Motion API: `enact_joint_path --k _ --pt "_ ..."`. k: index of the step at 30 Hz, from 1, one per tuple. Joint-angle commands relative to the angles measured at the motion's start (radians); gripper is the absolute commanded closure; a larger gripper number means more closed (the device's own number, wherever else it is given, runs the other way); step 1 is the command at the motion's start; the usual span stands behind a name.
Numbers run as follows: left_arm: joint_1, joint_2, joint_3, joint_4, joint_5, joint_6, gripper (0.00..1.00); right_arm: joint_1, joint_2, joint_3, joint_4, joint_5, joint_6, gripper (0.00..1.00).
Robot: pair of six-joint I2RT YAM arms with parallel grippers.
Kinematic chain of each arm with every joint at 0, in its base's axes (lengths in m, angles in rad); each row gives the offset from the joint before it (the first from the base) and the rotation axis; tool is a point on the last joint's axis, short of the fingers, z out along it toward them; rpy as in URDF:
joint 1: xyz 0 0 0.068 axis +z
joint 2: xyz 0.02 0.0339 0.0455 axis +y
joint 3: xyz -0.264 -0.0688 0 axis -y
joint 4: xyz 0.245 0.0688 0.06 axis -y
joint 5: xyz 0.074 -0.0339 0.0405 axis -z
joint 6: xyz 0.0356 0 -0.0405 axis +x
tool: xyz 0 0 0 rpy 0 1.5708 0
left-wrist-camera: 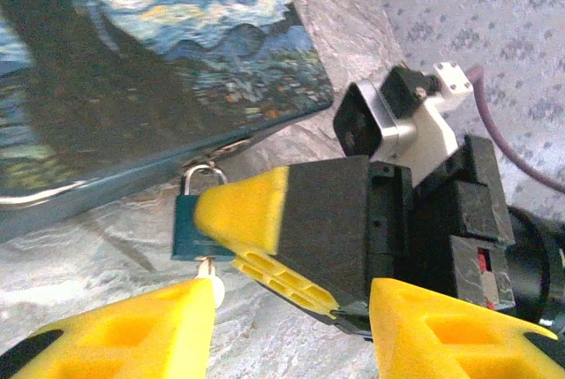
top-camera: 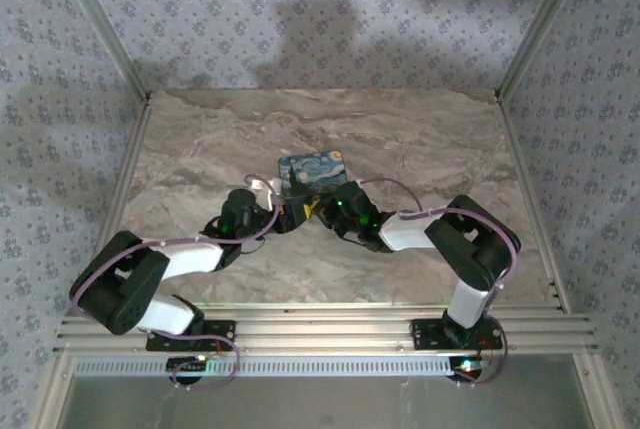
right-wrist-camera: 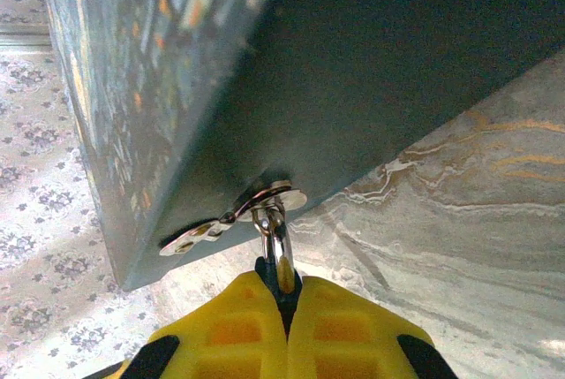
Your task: Unlock a padlock with a key
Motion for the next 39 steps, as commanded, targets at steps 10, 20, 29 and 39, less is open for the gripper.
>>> enact_joint_path --k 10,20,29,39 --pt "0.035 0.184 -0.089 0.322 0.027 -0.484 0.58 0.056 0.117 0.019 0.116 0.059 0.094 1.00" --pt "0.040 0.077 -0.123 0.208 -0.074 -0.516 0.61 0.099 0.182 0.021 0.204 0.085 0.157 1.00" --pt "0.054 0.084 -0.128 0.200 -0.092 -0.545 0.58 0.109 0.185 0.033 0.202 0.090 0.156 1.00" --pt "0.054 0.147 -0.125 0.270 -0.080 -0.584 0.59 0.111 0.186 0.034 0.210 0.089 0.159 1.00"
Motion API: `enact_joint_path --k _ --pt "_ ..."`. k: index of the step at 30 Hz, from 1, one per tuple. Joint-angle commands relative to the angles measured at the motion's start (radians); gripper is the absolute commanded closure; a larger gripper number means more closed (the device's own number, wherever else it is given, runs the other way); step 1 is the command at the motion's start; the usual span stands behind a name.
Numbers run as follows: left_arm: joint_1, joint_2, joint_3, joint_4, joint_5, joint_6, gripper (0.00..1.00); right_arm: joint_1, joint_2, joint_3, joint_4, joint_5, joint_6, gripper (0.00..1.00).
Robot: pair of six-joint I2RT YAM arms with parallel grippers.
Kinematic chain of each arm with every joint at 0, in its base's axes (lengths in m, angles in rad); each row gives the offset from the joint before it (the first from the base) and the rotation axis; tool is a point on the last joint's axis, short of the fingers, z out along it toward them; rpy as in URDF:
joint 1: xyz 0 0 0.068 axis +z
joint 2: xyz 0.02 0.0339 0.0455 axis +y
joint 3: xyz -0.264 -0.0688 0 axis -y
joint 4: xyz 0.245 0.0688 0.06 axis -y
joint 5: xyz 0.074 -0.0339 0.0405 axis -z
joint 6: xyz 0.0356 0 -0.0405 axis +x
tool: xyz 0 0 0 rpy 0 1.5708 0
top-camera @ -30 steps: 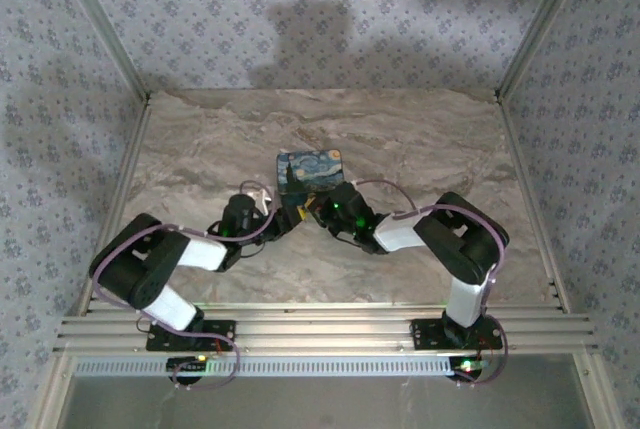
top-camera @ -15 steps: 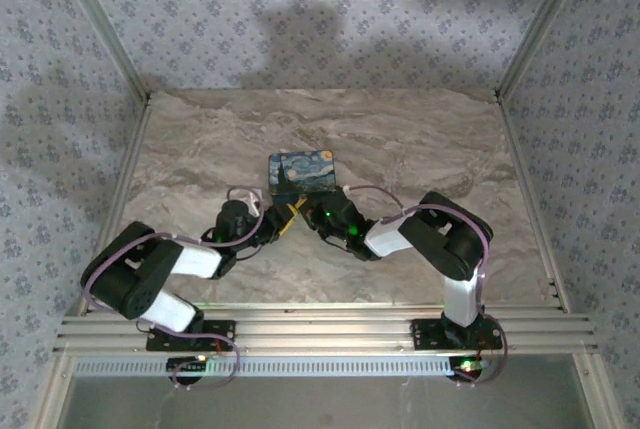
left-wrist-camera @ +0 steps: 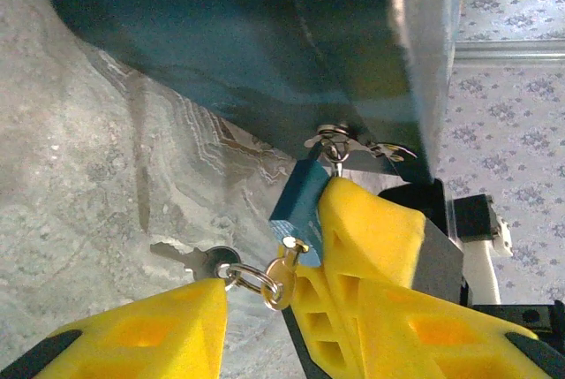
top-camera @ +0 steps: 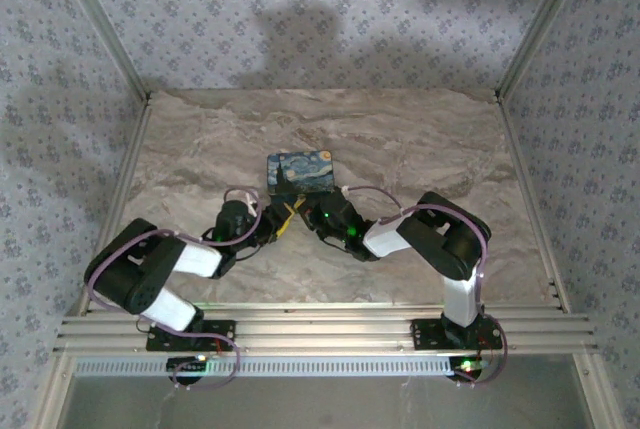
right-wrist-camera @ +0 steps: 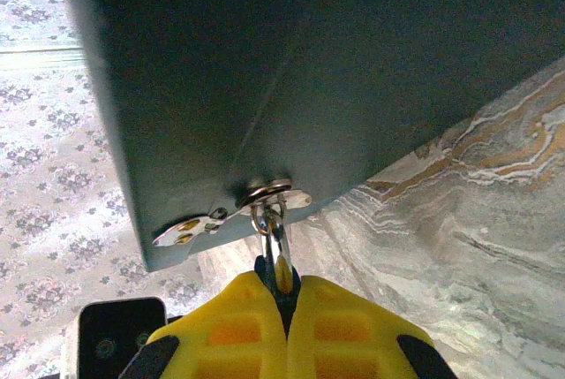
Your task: Unlock a padlock with a key
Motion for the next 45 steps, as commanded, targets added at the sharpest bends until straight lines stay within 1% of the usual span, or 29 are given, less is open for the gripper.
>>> enact_joint_path --k 1,4,7,11,13,14,18,25,27,32,35,38,40,41,43,45 --pt "0.004 0.035 -0.003 0.075 0.002 -0.025 0.61 0.015 0.031 0.006 -0.060 -0.009 0.022 1.00" --pt "0.002 0.055 -0.001 0.106 0.005 -0.032 0.69 0.016 0.027 0.002 -0.060 -0.008 0.021 1.00" --pt "0.003 0.072 -0.001 0.140 0.006 -0.041 0.79 0.018 0.023 0.000 -0.060 -0.005 0.022 1.00" --pt "0.004 0.104 -0.006 0.203 0.015 -0.068 0.88 0.020 0.023 0.002 -0.060 -0.005 0.022 1.00" --pt "0.004 0.119 -0.008 0.231 0.016 -0.078 0.94 0.022 0.025 0.003 -0.058 -0.005 0.021 1.00" --pt "0.004 0.126 -0.009 0.245 0.016 -0.082 0.99 0.023 0.026 0.003 -0.058 -0.003 0.021 1.00" --pt "0.011 0.142 -0.003 0.274 0.025 -0.077 1.00 0.026 0.025 0.009 -0.063 -0.012 0.014 1.00" --pt "0.040 0.158 0.032 0.342 0.070 -0.034 1.00 0.032 0.011 0.052 -0.205 -0.092 -0.056 1.00" --pt "0.050 0.157 0.047 0.337 0.093 -0.006 1.00 0.033 0.009 0.055 -0.227 -0.115 -0.069 1.00" --pt "0.064 0.165 0.093 0.267 0.161 0.156 1.00 0.030 0.021 0.123 -0.324 -0.220 -0.140 1.00" --pt "0.061 0.139 0.094 0.188 0.157 0.314 1.00 0.027 0.021 0.164 -0.389 -0.260 -0.178 1.00" --pt "0.041 0.069 0.082 0.025 0.088 0.522 1.00 0.024 -0.003 0.180 -0.457 -0.257 -0.213 1.00" --pt "0.010 0.018 0.073 -0.091 0.006 0.674 1.00 0.023 -0.024 0.198 -0.523 -0.247 -0.244 1.00" --pt "-0.006 -0.002 0.065 -0.120 -0.034 0.728 1.00 0.023 -0.031 0.204 -0.548 -0.243 -0.256 1.00" --pt "-0.029 -0.024 0.044 -0.140 -0.093 0.796 1.00 0.021 -0.044 0.212 -0.584 -0.238 -0.270 0.99" --pt "-0.032 -0.031 0.013 -0.116 -0.122 0.817 1.00 0.019 -0.049 0.213 -0.600 -0.239 -0.275 0.94"
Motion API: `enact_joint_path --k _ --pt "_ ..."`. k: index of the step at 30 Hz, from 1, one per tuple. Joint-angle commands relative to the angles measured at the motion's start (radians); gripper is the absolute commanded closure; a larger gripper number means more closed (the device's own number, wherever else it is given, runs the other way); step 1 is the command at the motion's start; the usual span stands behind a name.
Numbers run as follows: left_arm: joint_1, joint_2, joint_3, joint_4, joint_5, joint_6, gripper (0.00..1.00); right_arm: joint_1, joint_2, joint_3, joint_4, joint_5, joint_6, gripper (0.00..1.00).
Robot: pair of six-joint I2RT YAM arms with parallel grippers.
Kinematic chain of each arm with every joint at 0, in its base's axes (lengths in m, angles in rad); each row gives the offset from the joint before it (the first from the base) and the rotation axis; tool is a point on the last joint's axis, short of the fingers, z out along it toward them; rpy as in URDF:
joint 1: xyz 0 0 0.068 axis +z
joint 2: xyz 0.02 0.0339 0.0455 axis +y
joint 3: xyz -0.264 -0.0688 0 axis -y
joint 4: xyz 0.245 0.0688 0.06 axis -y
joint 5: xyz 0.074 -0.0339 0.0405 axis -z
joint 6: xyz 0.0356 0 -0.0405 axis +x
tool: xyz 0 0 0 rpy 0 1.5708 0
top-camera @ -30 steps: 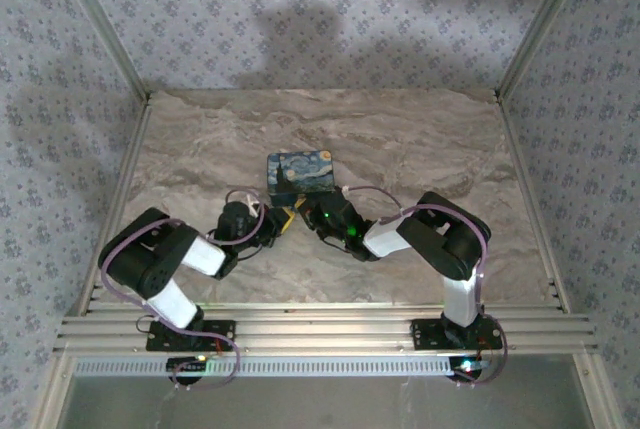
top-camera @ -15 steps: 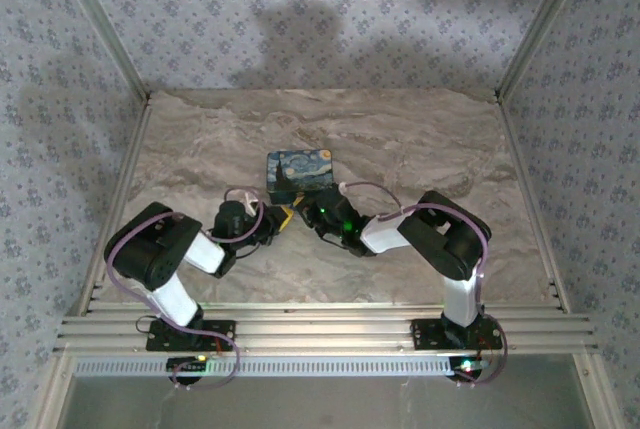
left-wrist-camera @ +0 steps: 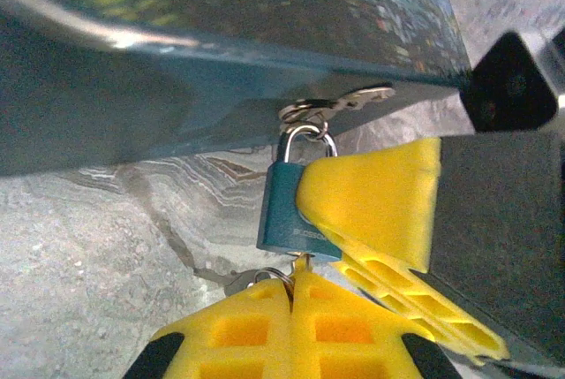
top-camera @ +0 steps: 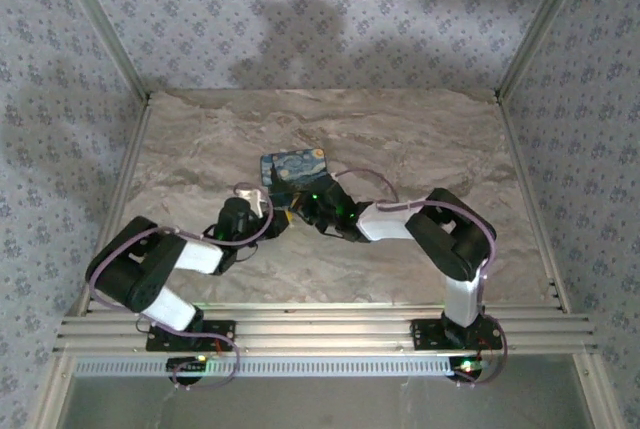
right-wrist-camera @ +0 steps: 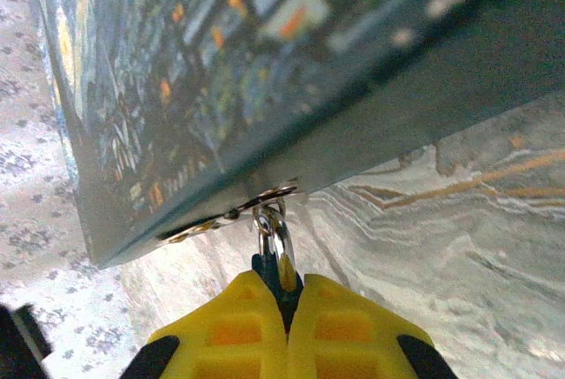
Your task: Unlock a padlock with a key
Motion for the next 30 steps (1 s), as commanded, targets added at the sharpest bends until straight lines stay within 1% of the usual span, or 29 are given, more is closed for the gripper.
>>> enact_joint_path --k 1,5,6,10,12,19,24,27,30 --pt "-0.024 -0.024 -0.025 -0.009 -0.086 0.209 1.00 0.044 -0.015 0.014 -0.162 -0.134 -0.046 0.91" --pt "-0.024 -0.015 -0.031 0.021 -0.067 0.183 1.00 0.041 -0.016 0.014 -0.157 -0.139 -0.042 0.76" --pt "-0.024 -0.016 -0.031 0.024 -0.067 0.178 1.00 0.040 -0.017 0.013 -0.154 -0.138 -0.040 0.70" --pt "-0.025 -0.027 -0.032 0.024 -0.068 0.163 1.00 0.035 -0.042 0.010 -0.160 -0.128 -0.039 0.61" --pt "-0.024 -0.035 -0.034 0.019 -0.071 0.159 1.00 0.030 -0.062 0.005 -0.174 -0.114 -0.042 0.54" --pt "-0.024 -0.069 -0.049 -0.006 -0.094 0.180 1.00 0.000 -0.140 -0.040 -0.175 -0.071 -0.037 0.46" --pt "-0.024 -0.094 -0.061 -0.019 -0.095 0.211 1.00 -0.015 -0.186 -0.036 -0.198 -0.053 -0.053 0.44" --pt "-0.024 -0.103 -0.066 -0.013 -0.085 0.231 1.00 -0.019 -0.184 -0.033 -0.193 -0.049 -0.049 0.43" --pt "-0.033 -0.124 -0.070 -0.030 -0.098 0.279 1.00 -0.021 -0.163 -0.027 -0.176 -0.057 -0.041 0.43"
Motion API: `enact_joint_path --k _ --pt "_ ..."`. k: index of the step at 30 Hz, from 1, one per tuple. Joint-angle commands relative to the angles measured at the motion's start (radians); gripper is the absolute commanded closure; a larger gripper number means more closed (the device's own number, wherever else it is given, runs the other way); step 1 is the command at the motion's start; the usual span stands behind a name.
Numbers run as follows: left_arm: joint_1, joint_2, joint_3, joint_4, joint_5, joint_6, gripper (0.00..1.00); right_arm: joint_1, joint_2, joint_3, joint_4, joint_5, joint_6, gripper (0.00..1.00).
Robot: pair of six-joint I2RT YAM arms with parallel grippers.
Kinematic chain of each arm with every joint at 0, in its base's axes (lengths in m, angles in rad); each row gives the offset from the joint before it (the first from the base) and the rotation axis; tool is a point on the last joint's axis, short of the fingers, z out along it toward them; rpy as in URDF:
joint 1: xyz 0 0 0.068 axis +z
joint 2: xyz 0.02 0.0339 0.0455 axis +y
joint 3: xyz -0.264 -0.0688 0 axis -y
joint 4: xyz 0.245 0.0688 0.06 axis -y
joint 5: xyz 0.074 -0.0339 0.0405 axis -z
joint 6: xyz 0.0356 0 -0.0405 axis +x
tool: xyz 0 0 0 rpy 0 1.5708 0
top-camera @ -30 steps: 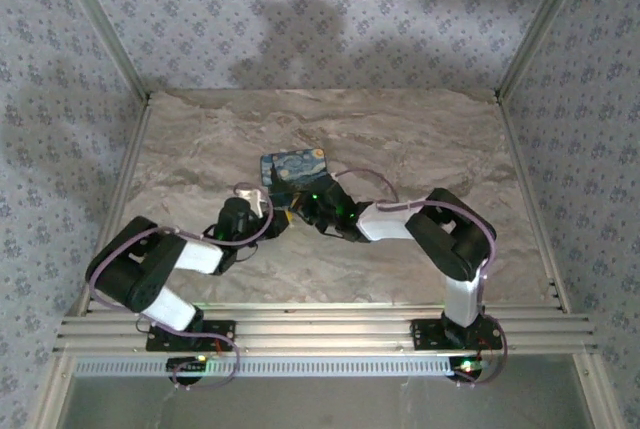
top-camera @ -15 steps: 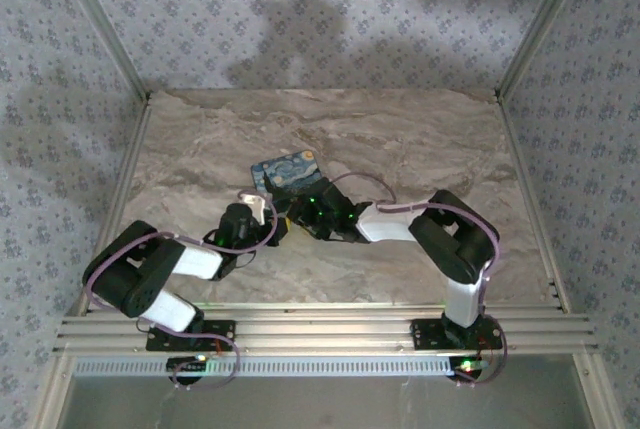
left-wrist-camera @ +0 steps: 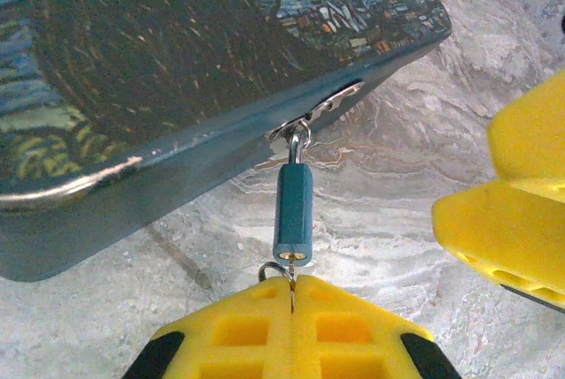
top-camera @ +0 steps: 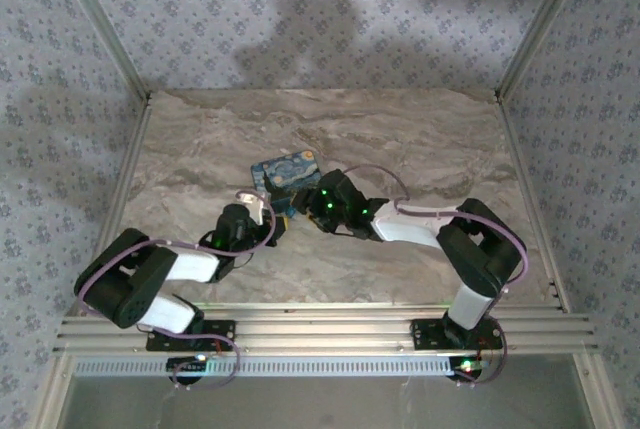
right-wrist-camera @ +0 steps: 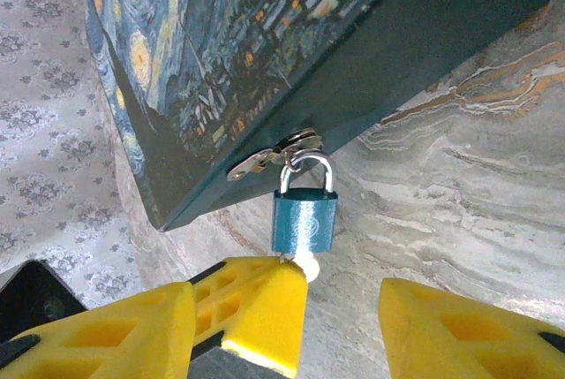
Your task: Unlock a padlock with a key
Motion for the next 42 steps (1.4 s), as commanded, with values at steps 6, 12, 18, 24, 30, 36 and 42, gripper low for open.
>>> enact_joint_path --k 6,12,18,24,30,36,42 --pt "-0.065 -0.131 0.012 -0.159 -0.114 0.230 1.00 -0.002 0.062 0.051 -0.020 -0.021 -0.008 0.43" --pt "-0.090 -0.214 0.025 -0.271 -0.192 0.350 1.00 0.000 0.095 0.075 -0.027 -0.046 -0.005 0.44" --pt "-0.083 -0.201 0.014 -0.241 -0.160 0.296 1.00 0.005 0.129 0.085 0.009 -0.067 0.020 0.47" --pt "-0.013 -0.172 -0.037 -0.085 -0.042 0.064 1.00 0.017 0.156 0.084 0.055 -0.070 0.053 0.49" --pt "0.038 -0.186 -0.019 -0.087 0.076 -0.029 1.00 0.026 0.187 0.072 0.119 -0.064 0.093 0.49" --pt "0.071 -0.159 0.003 -0.093 0.134 -0.128 1.00 0.035 0.205 0.042 0.245 -0.038 0.162 0.50" --pt "0.097 -0.106 -0.009 -0.018 0.168 -0.281 1.00 0.043 0.202 0.018 0.305 0.006 0.200 0.51"
